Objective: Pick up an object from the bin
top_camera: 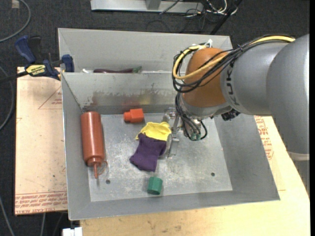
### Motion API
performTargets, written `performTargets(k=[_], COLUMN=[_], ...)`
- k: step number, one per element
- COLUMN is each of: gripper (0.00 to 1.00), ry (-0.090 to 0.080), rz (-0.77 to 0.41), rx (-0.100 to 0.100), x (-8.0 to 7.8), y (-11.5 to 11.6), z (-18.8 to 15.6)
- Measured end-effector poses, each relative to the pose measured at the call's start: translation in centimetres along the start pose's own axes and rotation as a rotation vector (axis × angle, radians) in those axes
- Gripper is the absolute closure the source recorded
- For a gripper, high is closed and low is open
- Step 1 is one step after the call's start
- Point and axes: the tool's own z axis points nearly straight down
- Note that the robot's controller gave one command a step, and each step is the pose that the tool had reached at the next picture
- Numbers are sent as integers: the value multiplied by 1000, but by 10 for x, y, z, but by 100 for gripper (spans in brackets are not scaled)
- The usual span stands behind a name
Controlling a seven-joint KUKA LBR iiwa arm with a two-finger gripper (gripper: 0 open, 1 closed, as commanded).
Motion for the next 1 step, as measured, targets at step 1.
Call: performTargets(k=[1], gripper=[100], ry=[-11], rz=[-296], rx=[0], x=[-26], y=[46], z=[13])
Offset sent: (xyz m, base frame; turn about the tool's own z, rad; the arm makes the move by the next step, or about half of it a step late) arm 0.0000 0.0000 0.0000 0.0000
